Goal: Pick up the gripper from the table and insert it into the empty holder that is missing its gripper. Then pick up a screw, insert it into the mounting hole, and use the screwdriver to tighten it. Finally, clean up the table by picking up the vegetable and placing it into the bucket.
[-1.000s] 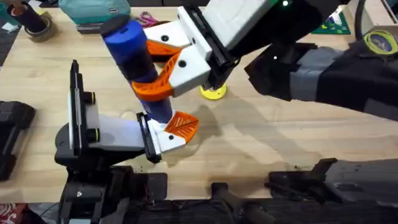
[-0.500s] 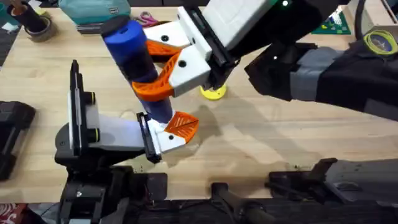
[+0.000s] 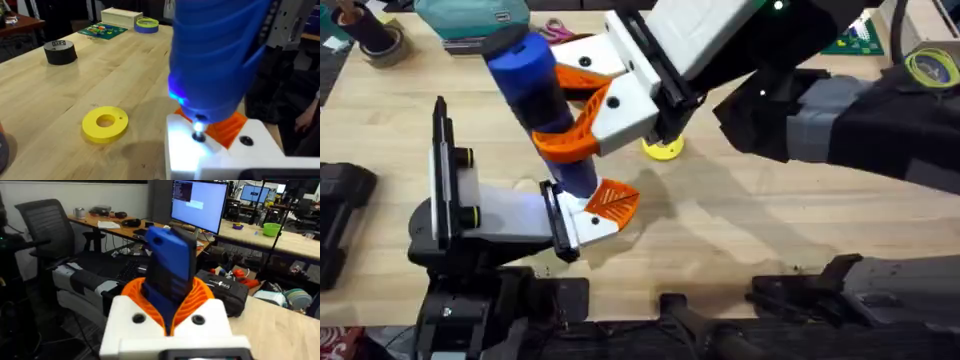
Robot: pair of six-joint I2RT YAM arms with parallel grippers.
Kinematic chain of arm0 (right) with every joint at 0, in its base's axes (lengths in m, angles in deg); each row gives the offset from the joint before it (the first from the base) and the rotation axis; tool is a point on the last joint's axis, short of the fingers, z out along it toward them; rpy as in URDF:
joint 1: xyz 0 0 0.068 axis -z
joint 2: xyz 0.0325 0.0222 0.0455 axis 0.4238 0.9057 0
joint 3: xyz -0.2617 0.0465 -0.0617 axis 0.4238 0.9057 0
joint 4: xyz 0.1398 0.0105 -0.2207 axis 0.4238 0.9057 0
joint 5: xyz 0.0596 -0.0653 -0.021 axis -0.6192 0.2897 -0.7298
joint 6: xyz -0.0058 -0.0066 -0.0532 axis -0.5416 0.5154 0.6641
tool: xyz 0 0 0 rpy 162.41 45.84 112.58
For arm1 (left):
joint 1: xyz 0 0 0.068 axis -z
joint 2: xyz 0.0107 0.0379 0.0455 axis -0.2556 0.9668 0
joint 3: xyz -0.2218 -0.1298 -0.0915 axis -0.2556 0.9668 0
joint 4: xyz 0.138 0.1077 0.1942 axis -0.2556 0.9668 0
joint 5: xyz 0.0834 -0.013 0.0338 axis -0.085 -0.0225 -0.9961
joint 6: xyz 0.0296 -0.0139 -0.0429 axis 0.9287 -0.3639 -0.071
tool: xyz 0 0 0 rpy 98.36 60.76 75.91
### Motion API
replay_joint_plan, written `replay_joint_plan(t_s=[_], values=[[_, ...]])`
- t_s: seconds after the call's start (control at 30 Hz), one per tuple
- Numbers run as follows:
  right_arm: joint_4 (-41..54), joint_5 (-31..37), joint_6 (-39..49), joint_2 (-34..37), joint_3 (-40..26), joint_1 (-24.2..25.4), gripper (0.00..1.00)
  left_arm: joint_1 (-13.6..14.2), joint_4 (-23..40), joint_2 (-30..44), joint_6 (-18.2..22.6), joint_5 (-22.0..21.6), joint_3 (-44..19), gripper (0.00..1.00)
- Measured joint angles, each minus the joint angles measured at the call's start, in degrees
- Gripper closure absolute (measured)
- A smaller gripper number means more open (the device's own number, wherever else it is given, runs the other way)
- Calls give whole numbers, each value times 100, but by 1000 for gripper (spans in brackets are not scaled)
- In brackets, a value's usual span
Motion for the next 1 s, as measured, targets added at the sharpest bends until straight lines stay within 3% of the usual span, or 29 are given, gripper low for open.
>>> replay_joint_plan(t_s=[0.1, 0.27, 0.43, 0.47, 0.67, 1.0], values=[[-98, 1, -9, 0, 2, 0, 976, 0, 0, 0, -2, 0, 0, 988], [-1047, 228, -223, -8, 9, 3, 976, 0, -1, 0, -2, 0, 0, 988], [689, -20, -641, -44, -1139, 494, 977, 0, -2, -2, -2, 0, 0, 988], [2105, -239, -551, -70, -1815, 822, 977, 0, -2, -2, -2, 0, 0, 988], [4208, -303, -120, -81, -2684, 1682, 977, 0, 0, -2, -2, 2, 0, 988], [6535, 1605, 1265, -83, -2917, 2440, 977, 0, 0, 0, 0, 0, 0, 988]])
